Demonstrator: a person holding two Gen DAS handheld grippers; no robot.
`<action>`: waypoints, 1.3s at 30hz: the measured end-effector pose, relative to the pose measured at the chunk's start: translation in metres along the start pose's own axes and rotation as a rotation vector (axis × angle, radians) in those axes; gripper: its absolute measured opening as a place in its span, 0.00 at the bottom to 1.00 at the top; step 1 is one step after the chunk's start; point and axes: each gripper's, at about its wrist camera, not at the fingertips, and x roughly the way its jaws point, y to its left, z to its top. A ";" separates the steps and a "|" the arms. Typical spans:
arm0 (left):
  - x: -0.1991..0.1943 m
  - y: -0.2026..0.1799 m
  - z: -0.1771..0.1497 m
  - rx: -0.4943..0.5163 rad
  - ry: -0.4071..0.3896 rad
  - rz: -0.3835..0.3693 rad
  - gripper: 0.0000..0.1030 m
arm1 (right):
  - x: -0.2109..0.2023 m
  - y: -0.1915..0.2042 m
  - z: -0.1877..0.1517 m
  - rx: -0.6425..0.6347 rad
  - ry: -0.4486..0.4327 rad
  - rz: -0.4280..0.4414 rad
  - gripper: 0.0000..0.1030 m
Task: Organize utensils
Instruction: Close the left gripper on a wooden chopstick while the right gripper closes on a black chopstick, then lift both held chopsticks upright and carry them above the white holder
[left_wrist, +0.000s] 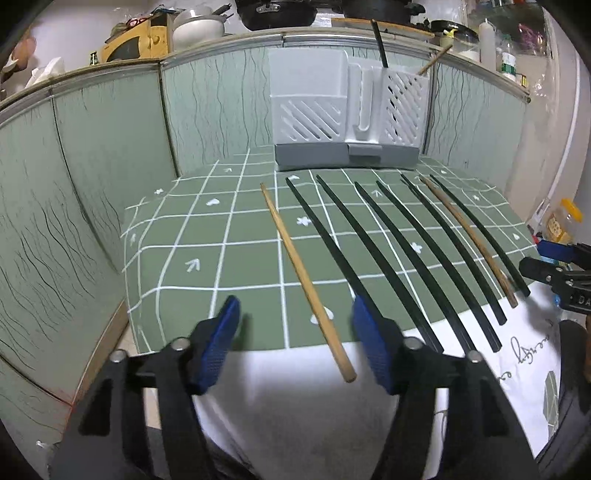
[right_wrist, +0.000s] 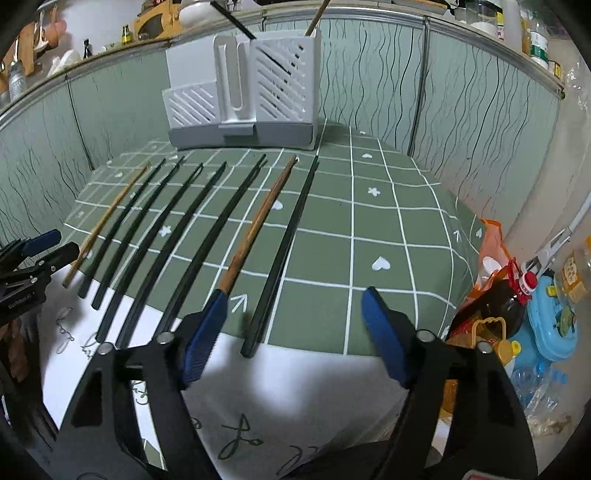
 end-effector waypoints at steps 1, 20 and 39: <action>0.001 -0.002 -0.001 0.004 0.004 0.010 0.53 | 0.002 0.001 -0.001 0.002 0.004 0.002 0.60; 0.016 -0.009 -0.004 0.025 0.026 0.039 0.06 | 0.014 0.007 -0.007 0.061 -0.011 -0.047 0.06; -0.017 0.011 0.012 -0.046 -0.031 -0.033 0.06 | -0.031 -0.005 0.006 0.088 -0.084 0.007 0.06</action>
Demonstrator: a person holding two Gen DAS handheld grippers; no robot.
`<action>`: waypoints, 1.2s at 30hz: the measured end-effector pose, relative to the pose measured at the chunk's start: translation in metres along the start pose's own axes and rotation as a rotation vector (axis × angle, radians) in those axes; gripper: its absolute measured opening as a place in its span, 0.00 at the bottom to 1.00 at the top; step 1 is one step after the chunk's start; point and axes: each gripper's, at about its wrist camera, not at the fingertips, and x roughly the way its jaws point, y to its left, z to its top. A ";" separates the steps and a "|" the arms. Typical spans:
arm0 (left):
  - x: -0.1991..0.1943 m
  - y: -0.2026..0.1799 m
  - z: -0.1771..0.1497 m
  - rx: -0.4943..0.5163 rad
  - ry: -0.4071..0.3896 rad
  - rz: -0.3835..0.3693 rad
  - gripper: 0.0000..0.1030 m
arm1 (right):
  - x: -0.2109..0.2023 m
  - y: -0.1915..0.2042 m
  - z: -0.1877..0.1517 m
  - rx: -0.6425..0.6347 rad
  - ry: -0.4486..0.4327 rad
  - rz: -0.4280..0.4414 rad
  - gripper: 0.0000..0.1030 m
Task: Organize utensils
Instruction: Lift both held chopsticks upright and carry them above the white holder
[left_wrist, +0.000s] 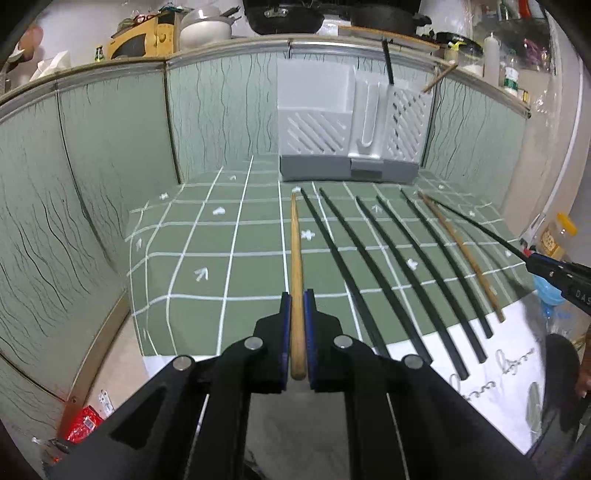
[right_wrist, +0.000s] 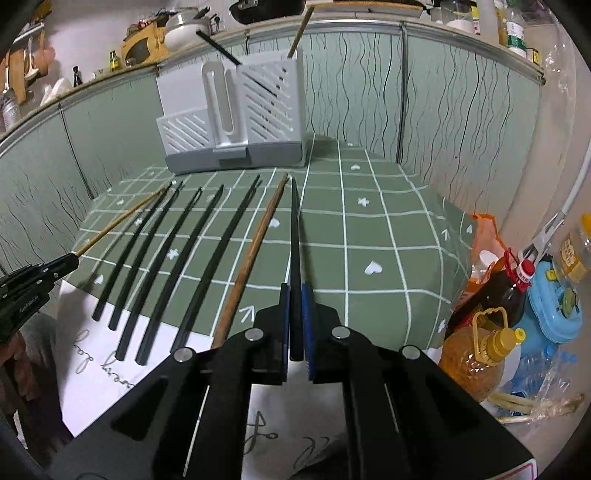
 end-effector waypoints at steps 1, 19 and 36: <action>-0.004 0.000 0.002 0.000 -0.007 -0.004 0.06 | -0.003 -0.001 0.002 0.001 -0.009 0.003 0.06; -0.065 0.006 0.045 0.016 -0.128 -0.054 0.06 | -0.069 0.001 0.043 -0.014 -0.158 0.037 0.06; -0.102 0.008 0.072 0.037 -0.199 -0.094 0.06 | -0.109 0.003 0.059 -0.018 -0.234 0.058 0.06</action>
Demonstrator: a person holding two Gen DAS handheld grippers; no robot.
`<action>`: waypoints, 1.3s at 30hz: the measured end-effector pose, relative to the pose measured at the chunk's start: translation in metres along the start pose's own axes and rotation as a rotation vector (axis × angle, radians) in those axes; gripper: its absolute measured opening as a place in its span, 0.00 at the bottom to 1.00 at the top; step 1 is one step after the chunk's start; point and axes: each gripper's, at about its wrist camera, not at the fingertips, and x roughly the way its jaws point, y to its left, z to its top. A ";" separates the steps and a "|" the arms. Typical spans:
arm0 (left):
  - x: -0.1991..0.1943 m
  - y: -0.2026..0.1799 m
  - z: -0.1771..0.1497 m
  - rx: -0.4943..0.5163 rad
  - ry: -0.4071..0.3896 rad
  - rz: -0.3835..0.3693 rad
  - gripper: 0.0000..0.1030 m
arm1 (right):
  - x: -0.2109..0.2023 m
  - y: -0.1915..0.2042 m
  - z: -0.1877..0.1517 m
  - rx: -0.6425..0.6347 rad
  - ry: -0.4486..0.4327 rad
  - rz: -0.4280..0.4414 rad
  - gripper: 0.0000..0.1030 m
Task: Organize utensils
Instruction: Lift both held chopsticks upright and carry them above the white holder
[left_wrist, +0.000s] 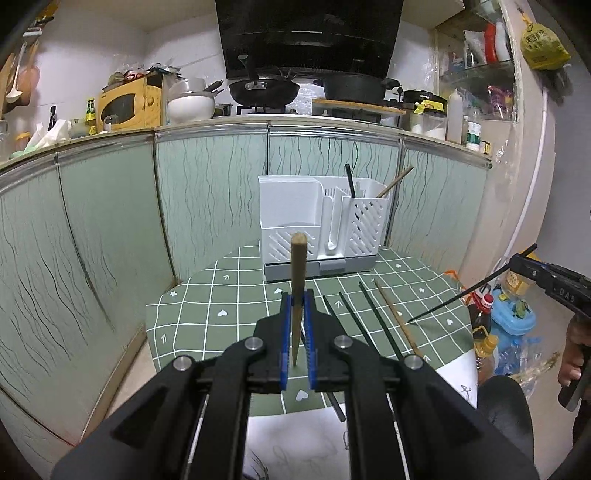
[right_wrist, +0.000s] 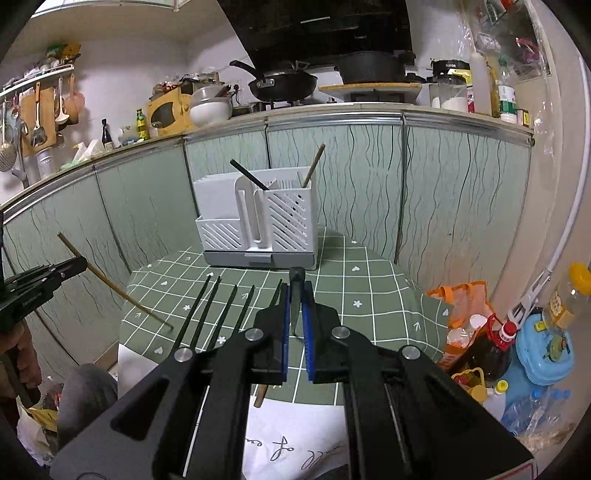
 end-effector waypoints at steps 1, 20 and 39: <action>-0.001 0.000 0.001 0.000 -0.002 -0.002 0.06 | -0.001 0.000 0.000 0.003 -0.001 0.003 0.06; 0.002 0.002 0.004 0.004 0.005 -0.004 0.06 | -0.001 0.003 0.003 -0.009 0.030 0.027 0.06; 0.035 -0.003 0.050 0.036 -0.014 -0.055 0.06 | 0.022 0.002 0.058 -0.057 0.014 0.037 0.06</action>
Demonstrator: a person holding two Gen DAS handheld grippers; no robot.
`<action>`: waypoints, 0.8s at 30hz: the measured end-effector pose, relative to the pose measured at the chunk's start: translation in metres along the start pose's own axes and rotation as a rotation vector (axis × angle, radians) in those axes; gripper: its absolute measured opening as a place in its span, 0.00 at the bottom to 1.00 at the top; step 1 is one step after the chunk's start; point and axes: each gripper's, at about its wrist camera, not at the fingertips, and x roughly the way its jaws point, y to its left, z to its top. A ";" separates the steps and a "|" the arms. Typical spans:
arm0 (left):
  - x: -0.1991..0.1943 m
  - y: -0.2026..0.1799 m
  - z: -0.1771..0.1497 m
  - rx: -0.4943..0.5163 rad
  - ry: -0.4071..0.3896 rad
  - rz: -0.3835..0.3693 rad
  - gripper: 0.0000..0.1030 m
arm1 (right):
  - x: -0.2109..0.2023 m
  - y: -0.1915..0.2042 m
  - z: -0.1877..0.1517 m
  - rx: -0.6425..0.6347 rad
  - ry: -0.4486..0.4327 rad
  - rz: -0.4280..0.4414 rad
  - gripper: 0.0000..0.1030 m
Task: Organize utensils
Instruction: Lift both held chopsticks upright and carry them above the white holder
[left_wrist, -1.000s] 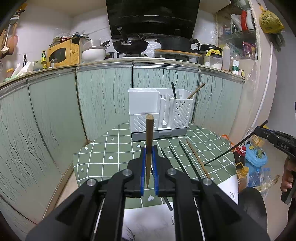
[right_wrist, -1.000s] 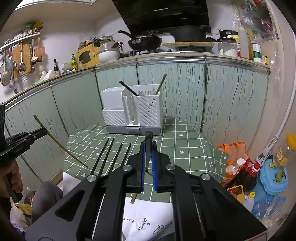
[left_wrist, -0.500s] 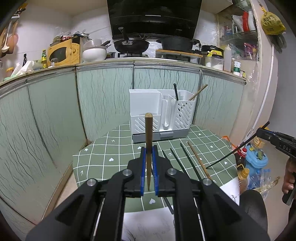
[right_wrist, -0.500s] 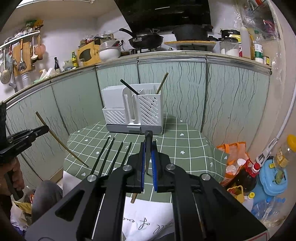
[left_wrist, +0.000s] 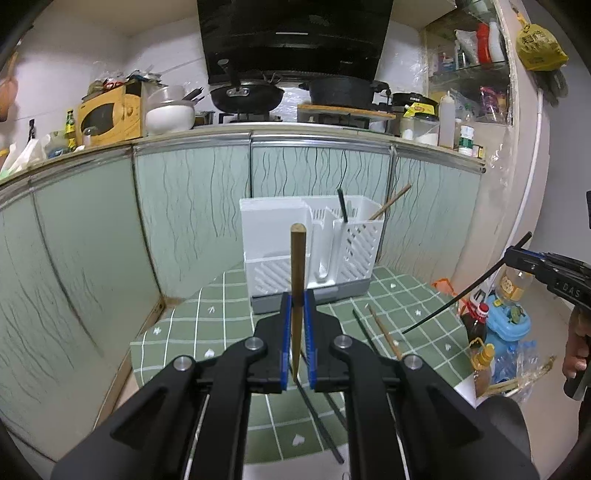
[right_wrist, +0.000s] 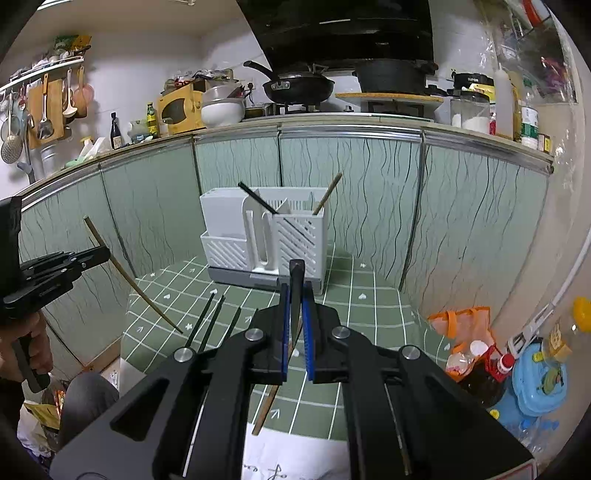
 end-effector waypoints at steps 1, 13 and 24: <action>0.001 0.000 0.004 0.003 -0.006 -0.005 0.06 | 0.001 -0.001 0.005 0.001 -0.001 0.004 0.06; 0.032 -0.019 0.066 0.051 -0.045 -0.064 0.06 | 0.013 -0.010 0.053 0.001 -0.001 0.034 0.06; 0.065 -0.051 0.110 0.037 -0.012 -0.160 0.06 | 0.026 -0.013 0.110 -0.024 0.031 0.080 0.06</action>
